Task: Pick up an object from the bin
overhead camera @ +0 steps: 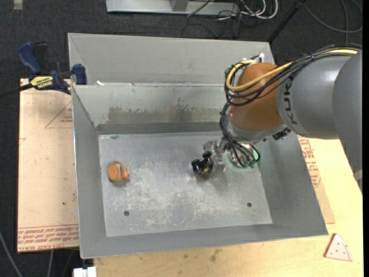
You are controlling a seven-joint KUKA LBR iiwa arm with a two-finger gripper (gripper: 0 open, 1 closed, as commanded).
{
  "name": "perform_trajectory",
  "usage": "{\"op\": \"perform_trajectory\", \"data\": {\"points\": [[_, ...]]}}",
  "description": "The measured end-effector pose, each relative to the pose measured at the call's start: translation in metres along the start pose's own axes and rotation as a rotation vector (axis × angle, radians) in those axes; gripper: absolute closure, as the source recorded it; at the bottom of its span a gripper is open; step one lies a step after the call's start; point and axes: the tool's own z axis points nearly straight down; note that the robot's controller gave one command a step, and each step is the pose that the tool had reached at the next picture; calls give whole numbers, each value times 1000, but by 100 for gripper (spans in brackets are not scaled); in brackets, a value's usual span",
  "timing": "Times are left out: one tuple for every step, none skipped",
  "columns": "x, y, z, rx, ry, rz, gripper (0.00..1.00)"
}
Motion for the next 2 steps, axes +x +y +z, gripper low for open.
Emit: {"op": "perform_trajectory", "data": {"points": [[0,0,-15,0,0,0,100],[-1,0,-27,1,-6,0,100]]}}
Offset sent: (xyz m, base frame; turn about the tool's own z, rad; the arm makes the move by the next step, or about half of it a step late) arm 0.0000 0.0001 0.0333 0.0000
